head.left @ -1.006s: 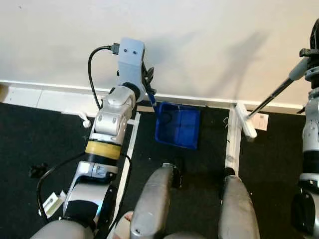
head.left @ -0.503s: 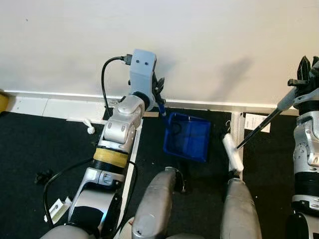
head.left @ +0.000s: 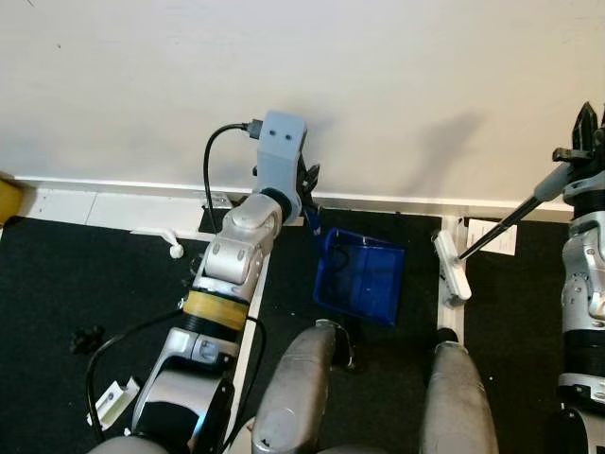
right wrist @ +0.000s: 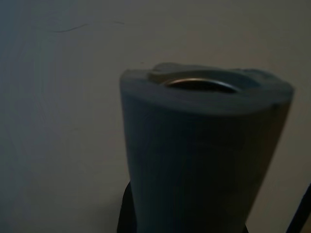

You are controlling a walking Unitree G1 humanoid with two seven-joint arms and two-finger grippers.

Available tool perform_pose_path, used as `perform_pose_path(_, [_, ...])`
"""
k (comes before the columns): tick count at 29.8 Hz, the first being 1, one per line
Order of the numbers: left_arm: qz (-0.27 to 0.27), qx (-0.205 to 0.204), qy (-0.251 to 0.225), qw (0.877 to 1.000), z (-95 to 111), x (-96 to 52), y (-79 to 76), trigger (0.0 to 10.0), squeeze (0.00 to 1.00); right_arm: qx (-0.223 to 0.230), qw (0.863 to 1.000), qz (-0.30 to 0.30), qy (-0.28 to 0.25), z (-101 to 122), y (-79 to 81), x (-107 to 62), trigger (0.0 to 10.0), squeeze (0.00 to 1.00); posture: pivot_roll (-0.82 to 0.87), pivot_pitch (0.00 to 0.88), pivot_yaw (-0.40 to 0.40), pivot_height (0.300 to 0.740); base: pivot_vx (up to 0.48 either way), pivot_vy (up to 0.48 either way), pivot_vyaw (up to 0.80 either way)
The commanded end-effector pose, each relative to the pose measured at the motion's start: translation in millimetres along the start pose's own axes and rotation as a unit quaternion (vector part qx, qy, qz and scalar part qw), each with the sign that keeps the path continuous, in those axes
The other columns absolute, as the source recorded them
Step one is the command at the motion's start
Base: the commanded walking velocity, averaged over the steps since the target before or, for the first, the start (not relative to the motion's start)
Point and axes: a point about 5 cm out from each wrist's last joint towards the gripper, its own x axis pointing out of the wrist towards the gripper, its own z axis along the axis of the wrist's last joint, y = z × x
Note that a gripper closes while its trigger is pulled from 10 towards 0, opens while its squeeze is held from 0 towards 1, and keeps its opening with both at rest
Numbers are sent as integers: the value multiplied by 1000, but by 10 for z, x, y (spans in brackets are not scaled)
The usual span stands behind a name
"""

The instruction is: Sweep floor

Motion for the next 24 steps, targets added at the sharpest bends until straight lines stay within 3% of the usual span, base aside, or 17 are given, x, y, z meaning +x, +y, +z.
perform_pose_path(1, [8, -9, 15, 1000, -133, -13, 0, 10000, 0, 1, 1000, 3, 2, -15, 21, -43, 10000, 0, -102, 220, 227, 740, 0, 0, 0])
perform_pose_path(5, [6, -44, 8, 999, -164, 30, -89, 10000, 0, 4, 1000, 0, 8, -40, 26, -76, 10000, 0, -100, 238, 223, 740, 0, 0, 0])
perform_pose_path(10, [35, -53, 2, 998, -262, 141, -176, 10000, 0, -2, 1000, -2, 13, -23, -44, -104, 10000, 0, -111, 274, 217, 740, 0, 0, 0])
perform_pose_path(18, [39, -53, 11, 998, -300, 149, -220, 10000, 0, -43, 999, 2, 32, -69, -157, -217, 10000, 0, -94, 303, 214, 740, 0, 0, 0])
perform_pose_path(22, [31, -58, 6, 998, -322, 106, -237, 10000, 0, -37, 999, -3, 36, -255, 3, -263, 10000, 0, -63, 315, 222, 740, 0, 0, 0])
perform_pose_path(24, [26, -62, 0, 998, -299, 69, -238, 10000, 0, -35, 999, -13, 16, -290, 224, -162, 10000, 0, -26, 325, 228, 740, 0, 0, 0])
